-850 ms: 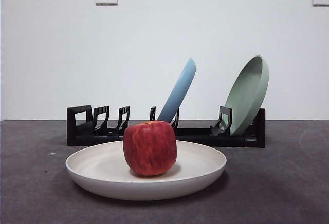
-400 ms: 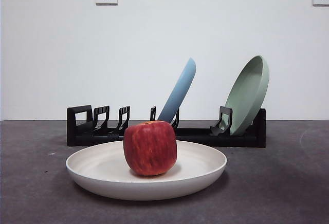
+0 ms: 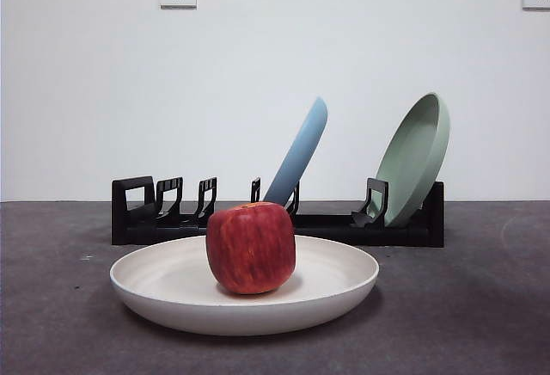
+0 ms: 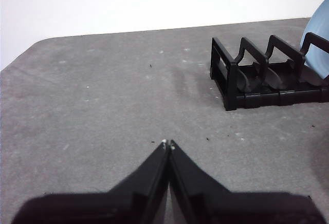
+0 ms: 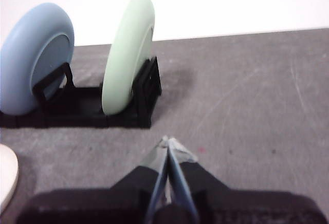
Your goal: Take the yellow plate from the plate rack,put the plate on the table,take the apple from the table,put the apple in the plate
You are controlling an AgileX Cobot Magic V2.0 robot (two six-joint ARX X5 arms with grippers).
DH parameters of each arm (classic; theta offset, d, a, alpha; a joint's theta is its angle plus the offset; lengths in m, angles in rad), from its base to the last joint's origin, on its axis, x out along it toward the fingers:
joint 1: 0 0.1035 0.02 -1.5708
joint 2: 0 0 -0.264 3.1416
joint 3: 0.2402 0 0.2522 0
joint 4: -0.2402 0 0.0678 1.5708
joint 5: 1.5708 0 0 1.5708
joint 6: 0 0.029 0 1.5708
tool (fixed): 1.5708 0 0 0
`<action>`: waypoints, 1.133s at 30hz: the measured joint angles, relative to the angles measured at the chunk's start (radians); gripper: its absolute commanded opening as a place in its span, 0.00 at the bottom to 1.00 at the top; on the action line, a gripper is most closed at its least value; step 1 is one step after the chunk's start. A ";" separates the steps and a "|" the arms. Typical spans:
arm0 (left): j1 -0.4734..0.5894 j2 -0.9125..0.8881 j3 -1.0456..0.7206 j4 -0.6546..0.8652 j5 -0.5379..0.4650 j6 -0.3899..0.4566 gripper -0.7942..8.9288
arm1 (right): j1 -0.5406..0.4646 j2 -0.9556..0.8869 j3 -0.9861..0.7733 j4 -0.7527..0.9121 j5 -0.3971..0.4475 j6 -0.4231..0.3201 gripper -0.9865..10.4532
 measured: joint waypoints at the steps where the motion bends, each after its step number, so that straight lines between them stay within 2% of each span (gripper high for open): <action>1: 0.000 0.000 0.000 0.000 0.000 0.000 0.08 | 0.000 -0.008 -0.003 -0.019 0.001 0.006 0.09; 11: 0.000 0.000 0.000 0.000 0.000 0.000 0.08 | 0.000 -0.002 -0.003 -0.038 0.015 0.027 0.09; 34: 0.000 0.000 0.000 0.000 0.000 0.000 0.08 | 0.000 0.008 -0.002 -0.039 0.018 0.028 0.09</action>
